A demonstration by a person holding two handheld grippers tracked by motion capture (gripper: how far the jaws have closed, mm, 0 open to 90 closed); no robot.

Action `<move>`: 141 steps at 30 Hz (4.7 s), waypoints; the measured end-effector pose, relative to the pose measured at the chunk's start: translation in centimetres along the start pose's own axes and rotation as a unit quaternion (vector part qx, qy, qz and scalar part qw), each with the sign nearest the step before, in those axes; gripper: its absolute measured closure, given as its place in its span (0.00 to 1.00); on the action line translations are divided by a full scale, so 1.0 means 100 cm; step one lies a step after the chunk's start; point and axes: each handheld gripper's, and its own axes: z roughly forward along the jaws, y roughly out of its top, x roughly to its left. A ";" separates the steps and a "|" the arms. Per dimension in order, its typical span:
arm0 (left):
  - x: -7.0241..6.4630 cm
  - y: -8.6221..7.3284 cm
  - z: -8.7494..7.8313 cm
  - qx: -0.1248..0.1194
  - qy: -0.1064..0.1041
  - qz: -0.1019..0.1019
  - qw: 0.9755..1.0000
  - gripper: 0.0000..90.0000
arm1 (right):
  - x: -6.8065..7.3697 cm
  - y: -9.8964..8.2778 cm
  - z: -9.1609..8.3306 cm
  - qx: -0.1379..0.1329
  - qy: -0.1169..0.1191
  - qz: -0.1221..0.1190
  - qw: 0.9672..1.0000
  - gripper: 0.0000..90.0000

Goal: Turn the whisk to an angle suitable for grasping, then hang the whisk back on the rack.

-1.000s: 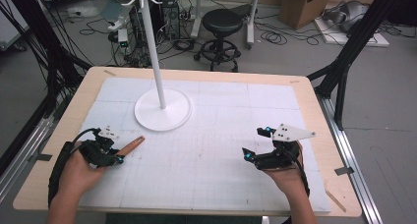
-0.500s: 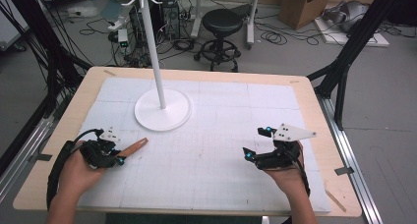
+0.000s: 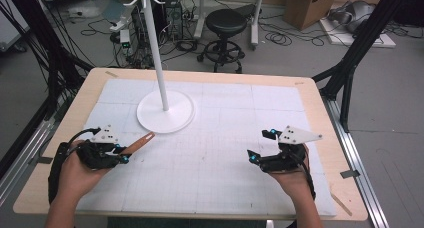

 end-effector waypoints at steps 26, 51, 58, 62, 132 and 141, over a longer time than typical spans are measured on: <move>-0.009 0.038 -0.011 -0.194 -0.069 0.005 0.979 0.79 | -0.008 0.001 -0.010 -0.016 -0.011 0.009 1.000 0.15; -0.008 0.049 -0.012 -0.243 -0.077 0.003 0.967 0.79 | -0.006 -0.001 -0.008 -0.006 -0.015 0.004 1.000 0.16; -0.001 0.071 -0.013 -0.298 -0.081 -0.014 0.951 0.79 | -0.001 0.001 -0.005 -0.001 -0.012 -0.004 1.000 0.16; 0.003 0.087 -0.021 -0.320 -0.081 -0.011 0.944 0.79 | -0.003 0.000 -0.005 -0.001 -0.011 -0.002 1.000 0.16; 0.071 0.183 -0.082 -0.346 0.023 -0.047 0.937 0.79 | -0.004 -0.006 -0.012 0.003 -0.019 0.004 1.000 0.16; 0.073 0.184 -0.077 -0.330 0.008 -0.064 0.942 0.79 | -0.004 -0.006 -0.013 0.003 -0.018 0.004 1.000 0.16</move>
